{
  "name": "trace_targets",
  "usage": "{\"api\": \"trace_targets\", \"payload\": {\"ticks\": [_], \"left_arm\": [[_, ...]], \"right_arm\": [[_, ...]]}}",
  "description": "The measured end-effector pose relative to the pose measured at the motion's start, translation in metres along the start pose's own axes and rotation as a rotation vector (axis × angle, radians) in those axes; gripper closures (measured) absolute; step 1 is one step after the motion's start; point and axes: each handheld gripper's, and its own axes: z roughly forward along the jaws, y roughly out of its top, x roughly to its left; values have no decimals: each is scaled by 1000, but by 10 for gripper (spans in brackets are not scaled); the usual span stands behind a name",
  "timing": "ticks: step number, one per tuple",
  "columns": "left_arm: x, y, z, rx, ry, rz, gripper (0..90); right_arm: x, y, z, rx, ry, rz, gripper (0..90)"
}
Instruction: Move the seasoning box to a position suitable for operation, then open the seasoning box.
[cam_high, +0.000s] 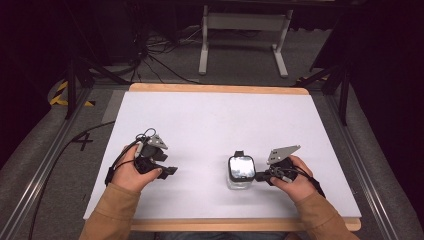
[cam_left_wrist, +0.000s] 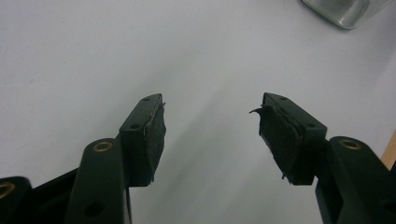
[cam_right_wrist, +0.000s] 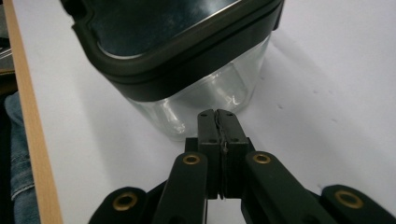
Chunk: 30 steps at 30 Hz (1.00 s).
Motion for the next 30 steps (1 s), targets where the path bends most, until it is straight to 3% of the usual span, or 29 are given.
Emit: {"api": "trace_targets", "payload": {"ticks": [6,14,23,27,30], "left_arm": [[0,1,1,4,-1,6,412],[-1,1,0,-1,-5,2,415],[-15,15,-6,-57,-100,57,517],[-23,30,-11,-100,-144,89,574],[-28,42,-9,-100,-158,119,619]], "right_arm": [[6,0,2,12,14,-13,895],[5,1,1,12,-7,-28,893],[-5,-2,-20,-25,-54,6,887],[-10,-7,-28,-49,-72,31,887],[-12,-9,-31,-54,-79,40,885]]}}
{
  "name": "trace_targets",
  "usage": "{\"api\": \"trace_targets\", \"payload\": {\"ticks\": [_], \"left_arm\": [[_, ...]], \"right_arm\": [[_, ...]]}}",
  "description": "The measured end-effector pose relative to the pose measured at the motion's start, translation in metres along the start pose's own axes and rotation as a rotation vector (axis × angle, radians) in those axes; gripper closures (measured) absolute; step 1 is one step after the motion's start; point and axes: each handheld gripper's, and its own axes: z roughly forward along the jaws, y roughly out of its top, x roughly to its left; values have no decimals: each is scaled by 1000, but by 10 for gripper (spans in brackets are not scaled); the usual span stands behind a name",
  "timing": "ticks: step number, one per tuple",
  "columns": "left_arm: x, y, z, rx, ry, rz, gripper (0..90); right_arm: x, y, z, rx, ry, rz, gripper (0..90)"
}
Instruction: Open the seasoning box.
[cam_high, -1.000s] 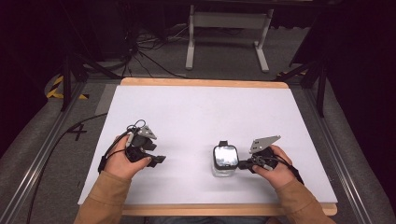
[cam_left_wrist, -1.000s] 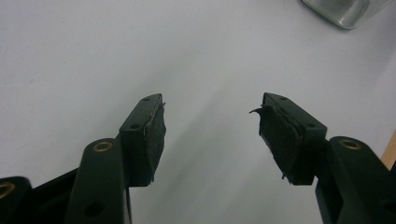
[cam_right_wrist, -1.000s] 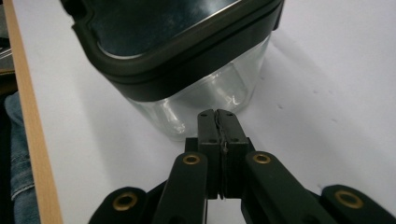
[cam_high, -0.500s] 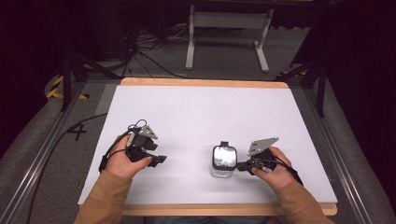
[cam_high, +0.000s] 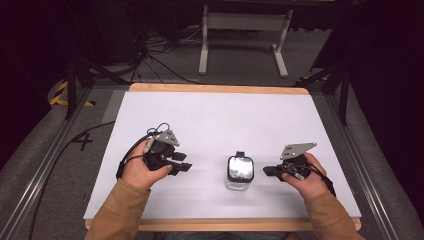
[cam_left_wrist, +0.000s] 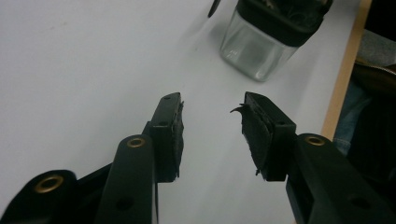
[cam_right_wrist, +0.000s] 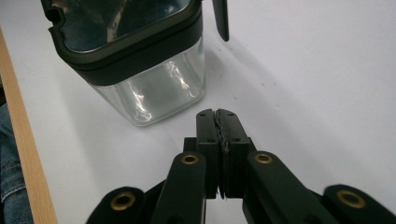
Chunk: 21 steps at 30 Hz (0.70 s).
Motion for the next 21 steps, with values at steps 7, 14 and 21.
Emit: {"api": "trace_targets", "payload": {"ticks": [7,14,21], "left_arm": [[-1,36,12,42,-44,78,691],[-6,71,24,27,-99,147,833],[-9,98,49,8,-144,169,899]], "right_arm": [[-4,-11,-13,-20,-28,35,881],[-5,-22,-22,-30,-41,62,875],[-4,-32,-29,-34,-54,86,874]]}}
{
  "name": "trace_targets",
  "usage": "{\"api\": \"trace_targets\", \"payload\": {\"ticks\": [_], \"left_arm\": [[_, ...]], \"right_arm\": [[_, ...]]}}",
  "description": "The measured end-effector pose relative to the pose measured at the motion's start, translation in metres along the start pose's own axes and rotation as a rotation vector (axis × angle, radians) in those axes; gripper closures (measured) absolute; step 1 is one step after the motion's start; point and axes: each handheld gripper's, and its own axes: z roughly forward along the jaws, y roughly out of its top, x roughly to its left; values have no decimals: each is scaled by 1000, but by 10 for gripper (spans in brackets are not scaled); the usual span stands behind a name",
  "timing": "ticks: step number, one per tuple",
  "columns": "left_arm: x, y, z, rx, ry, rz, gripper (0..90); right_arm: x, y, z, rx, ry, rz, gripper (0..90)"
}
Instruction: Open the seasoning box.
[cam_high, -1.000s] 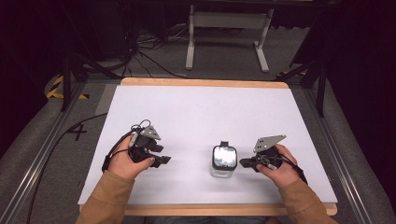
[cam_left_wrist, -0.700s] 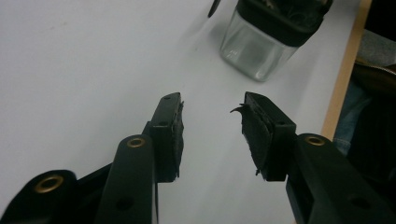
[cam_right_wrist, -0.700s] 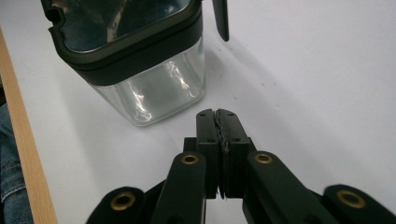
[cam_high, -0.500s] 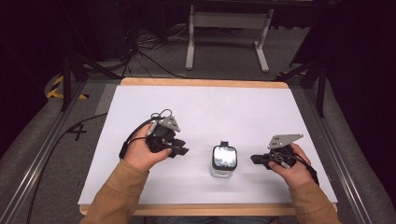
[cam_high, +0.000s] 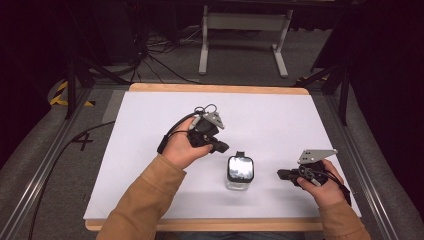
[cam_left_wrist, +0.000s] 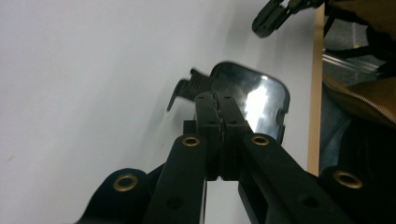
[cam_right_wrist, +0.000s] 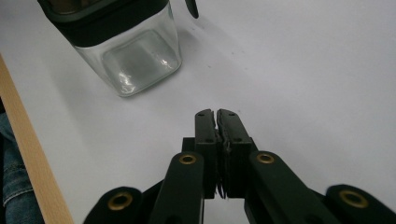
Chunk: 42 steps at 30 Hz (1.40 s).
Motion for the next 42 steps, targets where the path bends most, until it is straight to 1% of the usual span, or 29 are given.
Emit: {"api": "trace_targets", "payload": {"ticks": [1,2,6,8,9,10,12,15,18,24,26,27,31,34,36,38,39,42], "left_arm": [[1,4,5,-4,-6,7,899],[1,4,5,-4,-6,7,899],[6,12,22,-5,-17,16,899],[10,14,29,-8,-25,11,899],[14,16,35,2,-32,8,899],[14,16,35,2,-32,8,899],[18,16,42,18,-36,3,899],[20,16,48,23,-40,-4,899],[21,16,52,22,-47,0,899],[23,17,56,34,-37,-4,899],[22,17,58,37,-42,-12,899],[23,17,59,41,-41,-7,899],[22,17,60,51,-47,-10,899],[23,17,61,46,-52,-18,899],[24,17,62,42,-54,-15,899],[25,17,62,43,-65,-27,899],[25,17,62,43,-65,-27,899],[26,17,61,46,-71,-31,899]], "right_arm": [[0,-1,0,-5,1,3,874],[0,-1,0,-5,1,3,874],[0,-3,-1,-2,-3,1,874],[0,-3,-1,2,0,2,874],[1,-4,-1,2,-3,0,870],[1,-4,-1,2,-3,0,870],[1,-5,-1,2,-2,-1,869],[1,-6,-1,2,-2,-1,867],[1,-6,0,4,-2,0,865],[2,-6,1,6,-1,0,856],[2,-6,1,7,0,1,855],[2,-6,1,6,0,1,855],[2,-6,1,5,1,-3,855],[2,-6,2,5,4,-2,855],[3,-5,2,8,7,-2,855],[4,-5,3,7,6,-10,855],[4,-5,3,7,6,-10,855],[12,-1,5,11,12,-38,856]]}}
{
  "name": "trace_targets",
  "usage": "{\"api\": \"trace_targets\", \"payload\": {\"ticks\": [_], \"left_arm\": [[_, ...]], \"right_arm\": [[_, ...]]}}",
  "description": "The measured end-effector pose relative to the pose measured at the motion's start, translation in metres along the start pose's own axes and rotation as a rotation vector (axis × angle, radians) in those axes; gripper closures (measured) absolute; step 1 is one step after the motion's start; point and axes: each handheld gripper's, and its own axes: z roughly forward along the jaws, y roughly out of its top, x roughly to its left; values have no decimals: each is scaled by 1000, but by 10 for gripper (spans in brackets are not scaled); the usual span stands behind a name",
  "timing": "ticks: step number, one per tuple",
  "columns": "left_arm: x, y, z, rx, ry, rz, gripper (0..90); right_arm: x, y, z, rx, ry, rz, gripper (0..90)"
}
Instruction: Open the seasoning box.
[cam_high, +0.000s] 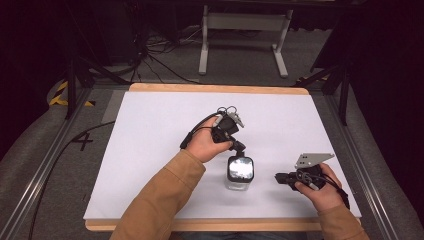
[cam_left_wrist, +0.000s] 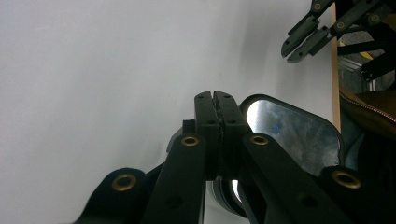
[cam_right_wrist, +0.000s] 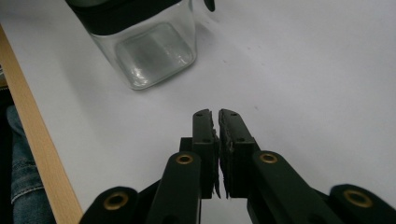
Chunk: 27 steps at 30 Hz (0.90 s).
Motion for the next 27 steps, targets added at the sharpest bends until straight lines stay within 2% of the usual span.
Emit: {"api": "trace_targets", "payload": {"ticks": [13,21,27], "left_arm": [[2,0,0,-5,-8,-4,900],[2,-1,1,-10,-9,-17,899],[5,-4,1,-28,-23,-31,900]], "right_arm": [[27,21,2,-49,39,-91,869],[44,33,10,-27,65,-147,895],[48,37,11,-29,77,-156,895]]}}
